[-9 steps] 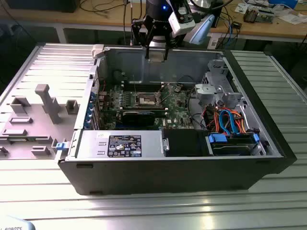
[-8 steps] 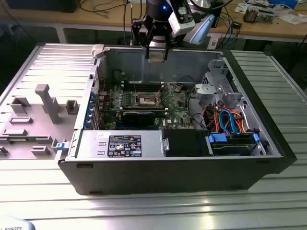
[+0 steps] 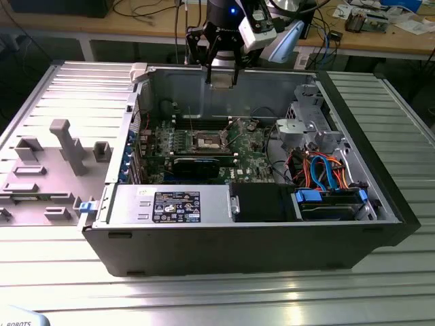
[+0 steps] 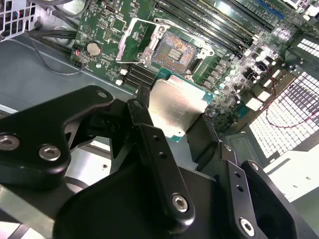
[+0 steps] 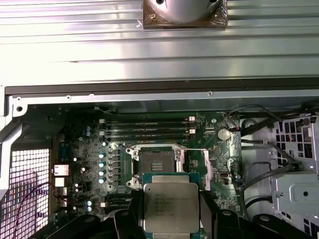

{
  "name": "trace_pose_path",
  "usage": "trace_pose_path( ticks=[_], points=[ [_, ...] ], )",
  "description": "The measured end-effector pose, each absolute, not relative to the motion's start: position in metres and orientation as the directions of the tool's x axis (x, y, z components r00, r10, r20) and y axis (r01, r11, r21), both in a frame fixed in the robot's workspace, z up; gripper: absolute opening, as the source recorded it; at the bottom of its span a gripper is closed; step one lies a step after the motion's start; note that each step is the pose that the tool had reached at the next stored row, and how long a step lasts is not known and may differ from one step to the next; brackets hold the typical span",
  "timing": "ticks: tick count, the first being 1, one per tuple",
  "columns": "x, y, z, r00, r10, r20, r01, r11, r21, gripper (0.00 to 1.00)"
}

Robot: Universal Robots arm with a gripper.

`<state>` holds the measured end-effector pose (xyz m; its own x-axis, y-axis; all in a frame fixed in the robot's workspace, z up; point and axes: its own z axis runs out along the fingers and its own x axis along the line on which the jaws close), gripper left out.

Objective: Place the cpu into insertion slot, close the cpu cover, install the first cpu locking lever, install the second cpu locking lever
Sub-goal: 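Place the cpu into insertion slot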

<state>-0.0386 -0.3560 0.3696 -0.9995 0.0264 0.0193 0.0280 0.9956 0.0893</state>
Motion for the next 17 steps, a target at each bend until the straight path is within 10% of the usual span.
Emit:
trace_pose_path(
  ticks=[17],
  points=[
    [-0.0391, -0.3560, 0.3690, -0.997, 0.075, 0.019, 0.076, 0.993, 0.089, 0.54]
  ],
)
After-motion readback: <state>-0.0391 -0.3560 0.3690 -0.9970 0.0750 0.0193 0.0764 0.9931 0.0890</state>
